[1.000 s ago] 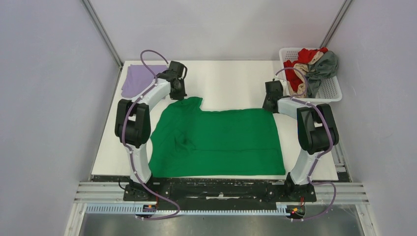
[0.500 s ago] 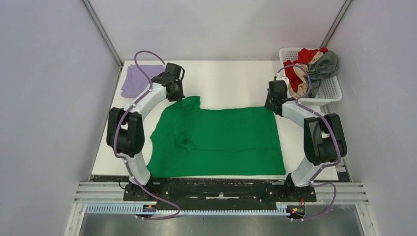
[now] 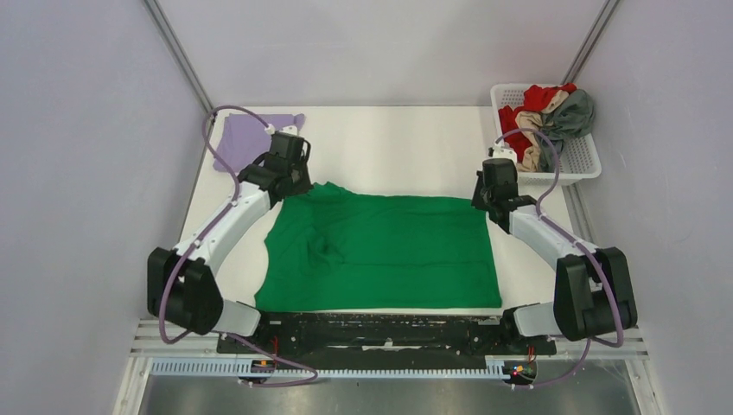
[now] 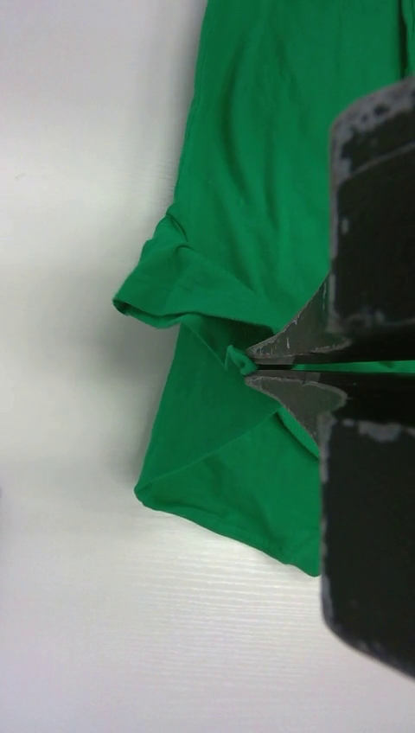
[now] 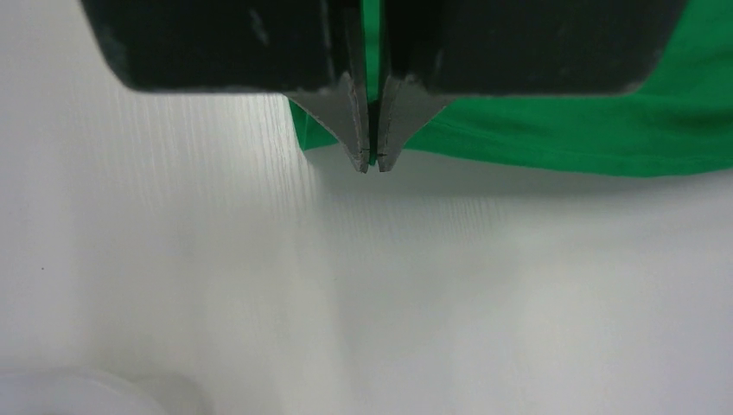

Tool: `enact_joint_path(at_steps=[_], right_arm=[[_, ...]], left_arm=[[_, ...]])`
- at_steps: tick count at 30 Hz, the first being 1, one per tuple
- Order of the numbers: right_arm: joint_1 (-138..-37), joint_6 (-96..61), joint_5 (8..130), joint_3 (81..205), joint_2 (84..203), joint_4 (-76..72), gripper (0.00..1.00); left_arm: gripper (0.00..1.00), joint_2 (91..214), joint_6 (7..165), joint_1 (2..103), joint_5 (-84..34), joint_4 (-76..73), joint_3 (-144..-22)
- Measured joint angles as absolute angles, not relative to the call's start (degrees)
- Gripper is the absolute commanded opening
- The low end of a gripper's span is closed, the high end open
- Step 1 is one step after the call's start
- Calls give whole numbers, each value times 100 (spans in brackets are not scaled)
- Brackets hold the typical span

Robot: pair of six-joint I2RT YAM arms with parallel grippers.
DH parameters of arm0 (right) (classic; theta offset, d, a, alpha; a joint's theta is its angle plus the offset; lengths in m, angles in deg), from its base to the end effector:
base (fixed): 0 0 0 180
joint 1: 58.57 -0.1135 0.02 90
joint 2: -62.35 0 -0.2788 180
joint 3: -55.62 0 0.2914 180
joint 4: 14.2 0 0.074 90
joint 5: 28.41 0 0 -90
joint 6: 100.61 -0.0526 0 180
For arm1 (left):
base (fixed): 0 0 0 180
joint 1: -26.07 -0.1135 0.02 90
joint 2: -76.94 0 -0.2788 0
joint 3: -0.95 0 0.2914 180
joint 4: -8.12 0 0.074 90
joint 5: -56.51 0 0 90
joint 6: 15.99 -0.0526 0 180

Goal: Fold and stack the t-shirts
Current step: Fold the other side of the tshirt into a rectangle

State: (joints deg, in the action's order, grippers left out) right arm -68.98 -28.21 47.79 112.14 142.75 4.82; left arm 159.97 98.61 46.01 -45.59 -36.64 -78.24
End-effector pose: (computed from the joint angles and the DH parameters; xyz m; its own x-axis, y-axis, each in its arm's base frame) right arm 0.3284 0.0476 0.1853 -0.6393 0.1811 -0.7474 0.1990 0.9777 0.0667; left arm 0.3420 -0.1124 0.2766 -0.7257 -0.1697 -0.6667 -0.1088 0.9852 -0.1323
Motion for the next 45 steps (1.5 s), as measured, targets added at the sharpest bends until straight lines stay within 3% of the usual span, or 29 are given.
enact_joint_path(at_steps=[19,40,41,43,44,45], right_arm=[[-6946,-2618,4914,10602,12957,1018,0],[-6962,-2504,5021,10207,12557,1256,5],[-6962,-2515,5021,10124,12533,1252,8],[-6962,-2557,5032,9927,12439,1265,11],[-6962,-2583,5036,9789,12356,1260,20],[-6962,-2614,5041,9667,12267,1278,34]], left_arm=[[2,12727,11207,4944,-4806,-3920,-5483],[6,11534,12104,5294,-4800,-5148,-4674],[10,11514,12138,5303,-4752,-5150,-4576],[34,11492,12248,5331,-4640,-5181,-4407],[61,11466,12307,5353,-4596,-5194,-4331],[79,11420,12399,5362,-4542,-5212,-4252]])
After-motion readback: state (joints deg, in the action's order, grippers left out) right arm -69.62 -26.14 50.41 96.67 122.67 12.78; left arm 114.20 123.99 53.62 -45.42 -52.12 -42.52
